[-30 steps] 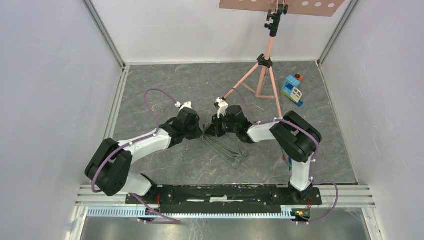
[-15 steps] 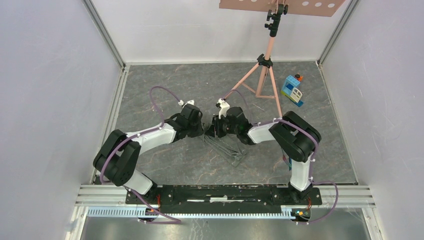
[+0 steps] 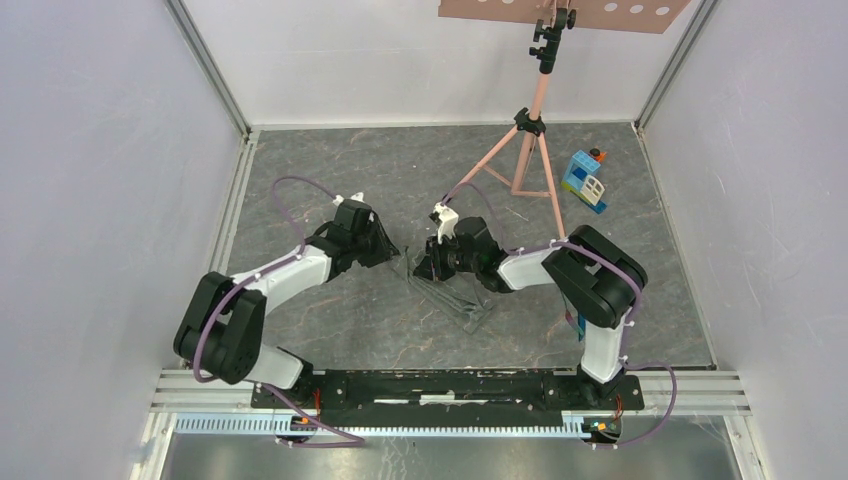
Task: Fold the napkin into a case and place the utensils inside
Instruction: Stuff the top corner of the smaller-rectangle-folded napkin into the folded napkin.
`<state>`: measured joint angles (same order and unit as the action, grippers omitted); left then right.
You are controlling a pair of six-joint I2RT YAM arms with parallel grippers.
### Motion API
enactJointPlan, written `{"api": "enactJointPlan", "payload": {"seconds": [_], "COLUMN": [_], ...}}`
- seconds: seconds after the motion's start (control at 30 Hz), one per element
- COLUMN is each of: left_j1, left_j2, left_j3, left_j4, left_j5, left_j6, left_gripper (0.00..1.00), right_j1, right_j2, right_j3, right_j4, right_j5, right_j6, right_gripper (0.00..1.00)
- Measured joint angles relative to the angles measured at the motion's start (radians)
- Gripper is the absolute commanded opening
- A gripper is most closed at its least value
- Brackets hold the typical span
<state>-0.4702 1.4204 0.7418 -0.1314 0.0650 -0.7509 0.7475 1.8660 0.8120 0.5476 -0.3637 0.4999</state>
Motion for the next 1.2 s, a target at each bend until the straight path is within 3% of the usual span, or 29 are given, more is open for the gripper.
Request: {"api": "enactJointPlan", "payload": {"seconds": [0.2,0.43,0.6,0.9,1.1,1.2], "left_j1": [0.024,0.024,0.024,0.024,0.024,0.024], "left_j2": [0.100,0.165,0.161,0.099,0.099,0.094], "left_j3": [0.000,0.017,0.033,0.033,0.033,0.033], "left_j4": [0.067,0.082,0.050,0.005,-0.002,-0.010], "left_j5": [0.082,0.095,0.092,0.091,0.084,0.072], "left_j6": [-0.001,-0.001,0.000,0.000,0.000,0.000], "left_gripper": [0.28,0.27,0.32,0.32,0.33,0.40], "right_j1": [0.021,0.031,0.022,0.026,0.036,0.029], "right_j2": [0.033,0.015,-0.011,0.070,0.104,0.098], "right_j3": [-0.001,-0.001,0.012,0.087,0.081,0.079], "right_j4": [0.021,-0.005,-0.053,-0.030,0.026,0.025], "right_j5": [0.017,0.035,0.034,0.027,0.026,0.025], "right_j6": [-0.008,-0.047,-0.053,-0.025,0.008,0.014], "right_gripper": [0.11,0.13,0.18,0.08,0.10,0.18]}}
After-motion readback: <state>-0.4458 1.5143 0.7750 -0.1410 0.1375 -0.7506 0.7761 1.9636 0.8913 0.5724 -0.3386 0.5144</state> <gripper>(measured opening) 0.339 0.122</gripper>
